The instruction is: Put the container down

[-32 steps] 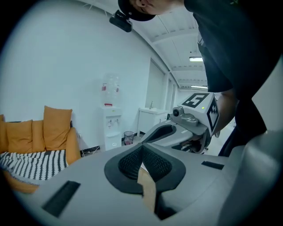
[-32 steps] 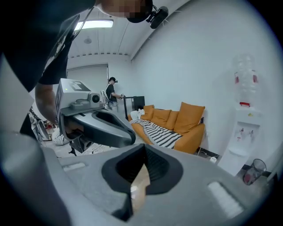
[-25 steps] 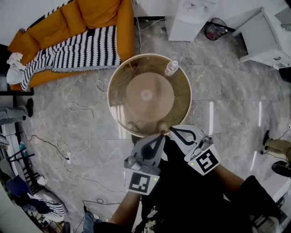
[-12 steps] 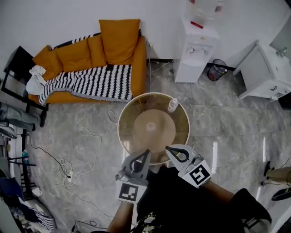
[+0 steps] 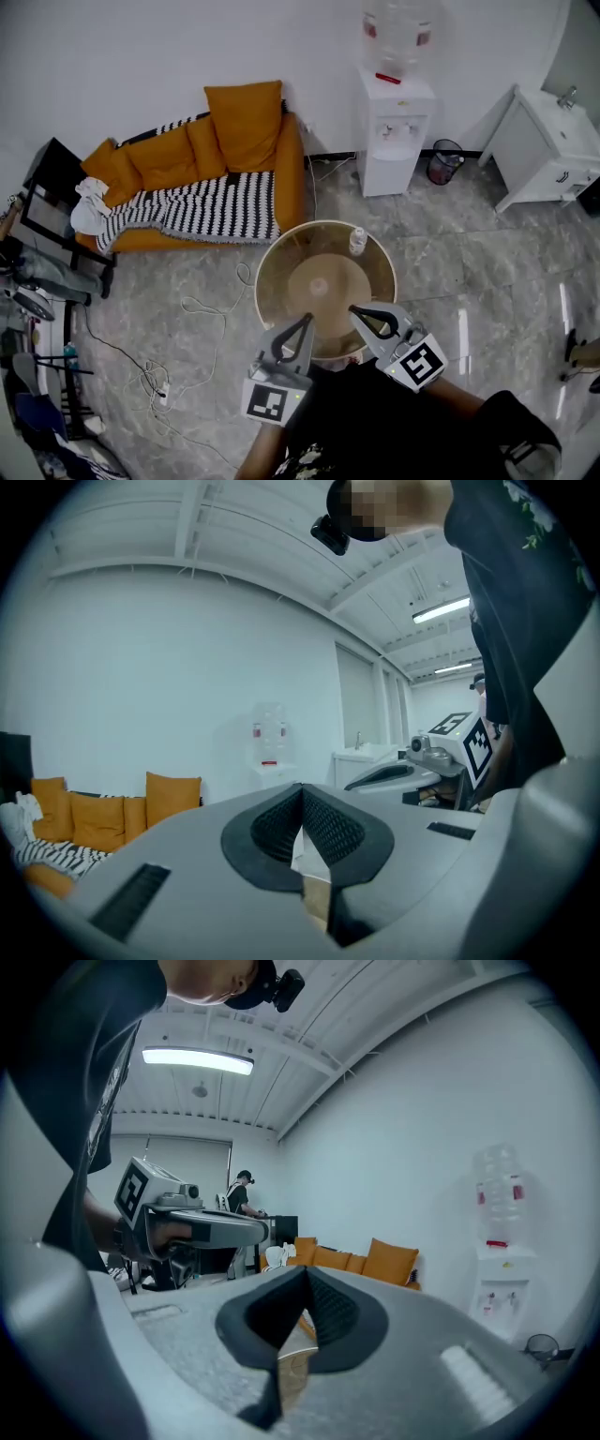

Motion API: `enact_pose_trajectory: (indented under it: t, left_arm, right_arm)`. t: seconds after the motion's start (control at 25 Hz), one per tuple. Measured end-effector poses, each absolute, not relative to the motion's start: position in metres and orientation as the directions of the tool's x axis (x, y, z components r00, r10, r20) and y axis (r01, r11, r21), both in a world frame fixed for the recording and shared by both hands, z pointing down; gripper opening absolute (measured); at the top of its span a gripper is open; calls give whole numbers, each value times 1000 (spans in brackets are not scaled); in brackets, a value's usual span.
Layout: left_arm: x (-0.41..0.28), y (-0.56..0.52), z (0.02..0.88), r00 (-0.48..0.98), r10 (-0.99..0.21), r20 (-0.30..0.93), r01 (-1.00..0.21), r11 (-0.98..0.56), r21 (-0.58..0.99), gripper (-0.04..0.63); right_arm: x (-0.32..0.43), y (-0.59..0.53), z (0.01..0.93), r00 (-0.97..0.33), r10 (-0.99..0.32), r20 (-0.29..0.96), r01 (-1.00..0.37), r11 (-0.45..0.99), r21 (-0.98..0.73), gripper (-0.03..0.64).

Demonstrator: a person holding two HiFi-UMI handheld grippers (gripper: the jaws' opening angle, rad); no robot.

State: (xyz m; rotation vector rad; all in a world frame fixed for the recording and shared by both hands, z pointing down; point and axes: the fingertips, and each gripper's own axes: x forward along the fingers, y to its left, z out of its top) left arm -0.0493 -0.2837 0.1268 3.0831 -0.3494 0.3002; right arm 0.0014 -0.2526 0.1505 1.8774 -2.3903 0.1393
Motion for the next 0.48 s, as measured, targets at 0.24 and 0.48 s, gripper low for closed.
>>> enact_pose_trajectory:
  t: [0.24, 0.48]
  left_arm:
    - [-46, -280, 115, 959, -228, 168, -229, -973, -13, 6]
    - [-39, -272, 115, 955, -219, 200, -213, -976, -51, 6]
  right_arm:
    - [-7, -257, 143, -261, -958, 117, -965, 263, 4, -6]
    - [-1, -258, 142, -256, -962, 92, -967, 256, -21, -6]
